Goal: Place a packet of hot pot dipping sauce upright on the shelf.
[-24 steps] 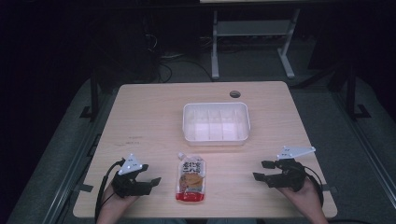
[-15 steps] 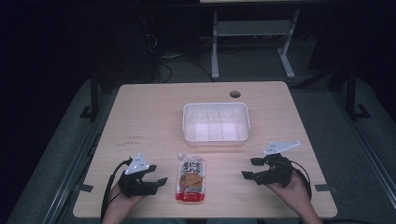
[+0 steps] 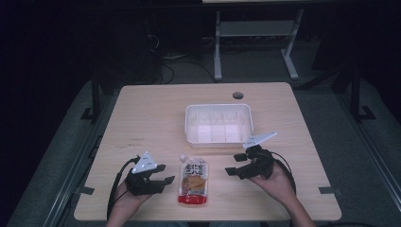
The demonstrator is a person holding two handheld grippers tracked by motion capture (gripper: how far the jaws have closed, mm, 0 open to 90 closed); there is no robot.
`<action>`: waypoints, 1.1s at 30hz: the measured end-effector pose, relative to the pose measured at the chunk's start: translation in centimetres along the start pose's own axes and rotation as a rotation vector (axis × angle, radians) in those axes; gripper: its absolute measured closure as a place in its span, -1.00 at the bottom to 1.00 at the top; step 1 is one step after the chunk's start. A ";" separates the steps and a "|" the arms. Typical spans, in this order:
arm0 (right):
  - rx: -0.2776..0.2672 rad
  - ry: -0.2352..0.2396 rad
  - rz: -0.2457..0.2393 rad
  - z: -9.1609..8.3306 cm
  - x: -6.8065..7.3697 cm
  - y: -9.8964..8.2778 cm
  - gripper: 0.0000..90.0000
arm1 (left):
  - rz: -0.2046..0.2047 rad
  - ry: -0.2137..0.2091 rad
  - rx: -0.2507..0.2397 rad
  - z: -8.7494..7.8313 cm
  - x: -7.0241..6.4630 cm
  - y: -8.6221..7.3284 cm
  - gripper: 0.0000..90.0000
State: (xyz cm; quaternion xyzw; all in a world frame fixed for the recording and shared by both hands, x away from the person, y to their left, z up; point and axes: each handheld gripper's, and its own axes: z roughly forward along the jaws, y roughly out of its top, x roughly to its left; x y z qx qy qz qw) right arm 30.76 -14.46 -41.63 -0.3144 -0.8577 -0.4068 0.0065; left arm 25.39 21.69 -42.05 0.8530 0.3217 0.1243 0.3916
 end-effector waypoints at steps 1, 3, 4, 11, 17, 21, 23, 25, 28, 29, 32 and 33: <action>0.000 0.000 0.000 0.0 0.0 0.0 -0.27 | -0.001 -0.006 -0.002 0.1 -0.1 0.2 0.03; 0.019 0.011 -0.006 0.6 0.1 0.8 -0.24 | 0.005 -0.015 0.001 0.4 -0.3 0.6 0.09; 0.024 0.015 -0.012 1.0 0.2 1.1 -0.23 | 0.009 -0.021 0.004 0.7 -0.4 0.8 0.11; 0.092 0.030 -0.041 3.2 0.8 3.5 -0.13 | 0.012 -0.073 0.046 2.5 -0.7 1.4 0.25; 0.128 0.054 -0.042 4.8 0.8 5.2 -0.08 | 0.005 -0.092 0.058 3.2 -0.8 1.1 0.35; 0.164 0.079 -0.017 6.6 0.6 5.7 -0.02 | 0.008 -0.093 0.059 3.6 -1.1 0.9 0.35; 0.181 0.092 0.004 7.3 0.4 5.8 0.03 | 0.008 -0.101 0.061 3.8 -1.3 0.9 0.37; 0.197 0.085 0.021 7.9 0.1 5.7 0.07 | 0.014 -0.110 0.070 4.2 -1.6 0.9 0.39; 0.213 0.081 0.051 8.7 -0.5 5.6 0.12 | 0.018 -0.114 0.081 4.4 -1.7 0.8 0.41; 0.215 0.080 0.058 8.9 -0.6 5.6 0.13 | 0.029 -0.116 0.097 4.7 -1.8 0.8 0.41; 0.219 0.072 0.077 9.4 -0.9 5.5 0.16 | 0.034 -0.129 0.130 5.1 -2.0 0.6 0.39; 0.224 0.071 0.082 9.6 -1.1 5.5 0.17 | 0.035 -0.130 0.134 5.2 -2.0 0.6 0.39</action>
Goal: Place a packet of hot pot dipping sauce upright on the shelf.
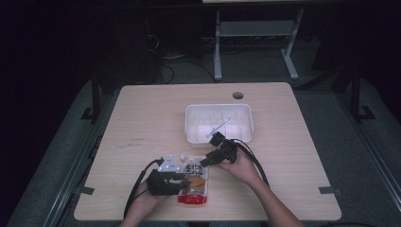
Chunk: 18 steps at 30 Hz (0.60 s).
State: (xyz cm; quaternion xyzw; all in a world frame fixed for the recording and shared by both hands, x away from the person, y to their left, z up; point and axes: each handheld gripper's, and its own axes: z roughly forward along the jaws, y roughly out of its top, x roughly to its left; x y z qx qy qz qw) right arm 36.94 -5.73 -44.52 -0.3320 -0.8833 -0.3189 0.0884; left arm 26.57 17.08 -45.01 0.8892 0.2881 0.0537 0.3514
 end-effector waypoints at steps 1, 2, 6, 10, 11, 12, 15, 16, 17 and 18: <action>0.006 0.000 0.006 0.2 -0.1 0.0 0.17 | -0.006 -0.002 -0.001 0.1 0.0 0.0 0.39; 0.009 0.000 0.012 0.3 -0.2 0.0 0.18 | -0.006 -0.002 -0.001 0.1 0.0 0.0 0.39; 0.014 0.002 0.023 0.8 -0.4 0.0 0.20 | -0.014 -0.009 0.011 0.3 0.2 -0.2 0.39; 0.008 0.011 0.031 1.4 -0.6 0.0 0.35 | -0.028 -0.018 0.009 0.3 0.3 -0.4 0.39; 0.008 0.011 0.031 1.4 -0.6 0.0 0.35 | -0.028 -0.018 0.009 0.3 0.3 -0.4 0.39; 0.006 0.008 0.028 1.4 -0.5 0.0 0.39 | -0.025 -0.017 0.010 0.3 0.3 -0.3 0.39; 0.001 0.004 0.024 1.7 -0.2 0.0 0.57 | -0.020 -0.013 0.011 0.4 0.3 -0.3 0.38; -0.002 0.010 0.027 1.7 -0.2 0.0 0.63 | -0.022 -0.012 0.010 0.4 0.3 -0.3 0.38; -0.002 0.010 0.027 1.7 -0.2 0.0 0.63 | -0.022 -0.012 0.010 0.4 0.3 -0.3 0.38; -0.006 0.018 0.037 1.7 -0.2 -0.1 0.74 | -0.021 -0.012 0.010 0.4 0.3 -0.3 0.38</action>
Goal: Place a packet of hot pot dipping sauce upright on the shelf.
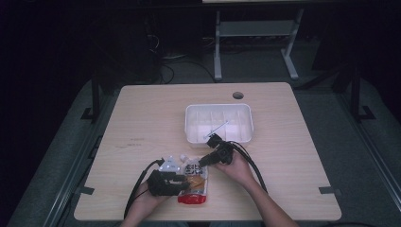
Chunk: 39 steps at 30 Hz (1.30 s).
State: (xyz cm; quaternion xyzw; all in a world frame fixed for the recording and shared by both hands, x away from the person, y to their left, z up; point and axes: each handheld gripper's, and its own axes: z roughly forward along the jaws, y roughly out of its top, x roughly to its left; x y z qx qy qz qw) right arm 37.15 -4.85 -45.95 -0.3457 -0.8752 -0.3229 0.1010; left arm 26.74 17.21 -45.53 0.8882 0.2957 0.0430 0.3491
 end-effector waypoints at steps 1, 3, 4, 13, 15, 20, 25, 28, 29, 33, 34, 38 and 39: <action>-0.001 0.001 0.002 0.0 0.0 0.0 0.80 | 0.002 0.003 -0.001 0.0 0.0 0.0 0.37; -0.004 0.001 -0.003 0.0 0.1 0.0 0.85 | 0.003 0.007 0.000 0.0 0.0 0.0 0.34; -0.013 -0.001 -0.009 0.0 0.2 -0.1 0.90 | 0.013 0.022 0.001 -0.1 -0.1 0.1 0.34; -0.101 -0.030 -0.068 -1.3 1.8 -0.1 0.97 | -0.078 0.067 -0.029 -0.9 1.4 -0.5 0.01; -0.128 -0.029 -0.086 -1.9 2.2 -0.2 0.97 | -0.117 0.055 -0.048 -1.1 1.8 -0.6 -0.05; -0.176 -0.029 -0.121 -3.3 3.5 -0.4 0.98 | -0.166 0.008 -0.077 -1.1 2.5 -0.7 -0.15; -0.233 -0.012 -0.153 -4.8 4.3 -1.0 0.98 | -0.215 -0.082 -0.121 -1.1 2.9 -0.7 -0.13; -0.256 -0.003 -0.164 -5.5 4.6 -1.4 0.98 | -0.226 -0.123 -0.133 -0.9 3.0 -0.6 -0.11; -0.256 -0.003 -0.164 -5.5 4.6 -1.4 0.98 | -0.223 -0.130 -0.137 -0.9 3.0 -0.6 -0.11; -0.283 0.026 -0.173 -5.8 4.8 -1.5 0.98 | -0.226 -0.171 -0.159 -0.9 3.1 -0.5 -0.10; -0.285 0.031 -0.175 -5.8 4.9 -1.5 0.98 | -0.226 -0.178 -0.162 -1.0 3.1 -0.5 -0.09; -0.288 0.043 -0.183 -5.9 5.3 -1.4 0.98 | -0.229 -0.197 -0.178 -1.0 3.2 -0.5 -0.02; -0.290 0.046 -0.196 -6.0 5.6 -1.4 0.98 | -0.229 -0.216 -0.196 -1.1 3.2 -0.5 0.05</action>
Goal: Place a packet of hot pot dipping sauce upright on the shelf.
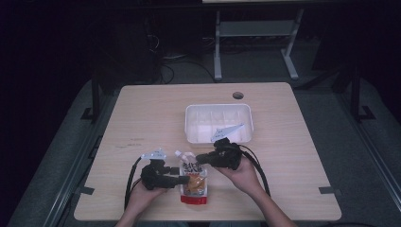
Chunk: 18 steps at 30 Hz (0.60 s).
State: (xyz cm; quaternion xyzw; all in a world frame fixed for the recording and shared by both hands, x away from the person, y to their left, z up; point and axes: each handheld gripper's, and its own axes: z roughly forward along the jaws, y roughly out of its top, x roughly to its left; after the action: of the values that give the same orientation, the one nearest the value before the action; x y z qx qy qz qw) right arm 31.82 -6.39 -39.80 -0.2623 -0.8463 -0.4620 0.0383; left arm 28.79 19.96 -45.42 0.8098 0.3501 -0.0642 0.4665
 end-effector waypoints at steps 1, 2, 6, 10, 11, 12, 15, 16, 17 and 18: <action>0.000 0.000 0.000 0.0 0.0 0.0 0.98 | 0.000 0.000 0.000 0.0 0.0 0.0 0.10; 0.001 0.004 -0.003 0.0 0.2 0.1 0.98 | 0.000 0.001 -0.003 -0.1 0.0 0.0 0.10; 0.001 0.013 -0.027 -0.2 0.6 0.4 0.98 | -0.005 -0.009 -0.027 -0.6 0.1 -0.1 0.60; -0.002 0.022 -0.021 -0.5 0.5 0.4 0.98 | -0.008 -0.008 -0.048 -0.9 0.0 -0.1 0.85; -0.002 0.024 -0.022 -0.5 0.4 0.4 0.98 | -0.004 -0.007 -0.052 -0.9 -0.1 -0.1 0.91; -0.008 0.027 -0.020 -0.7 0.3 0.3 0.97 | 0.010 0.008 -0.055 -1.0 -0.4 0.0 0.96; -0.008 0.029 -0.016 -0.7 0.1 0.2 0.95 | 0.023 0.017 -0.055 -1.0 -0.5 0.0 0.98; -0.004 0.033 -0.004 -0.8 -0.2 0.1 0.93 | 0.027 0.014 -0.058 -1.0 -0.6 0.0 0.98; -0.005 0.038 0.000 -0.7 -0.4 0.0 0.91 | 0.031 0.010 -0.058 -1.1 -0.6 0.0 0.99; -0.008 0.042 0.013 -0.8 -0.7 -0.1 0.86 | 0.031 0.002 -0.058 -1.1 -0.7 0.0 0.99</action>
State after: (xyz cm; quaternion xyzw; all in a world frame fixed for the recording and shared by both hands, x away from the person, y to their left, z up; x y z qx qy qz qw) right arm 32.22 -7.30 -39.64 -0.2585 -0.8418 -0.4703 0.0581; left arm 28.06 20.47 -44.51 0.8013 0.3399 -0.0461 0.4902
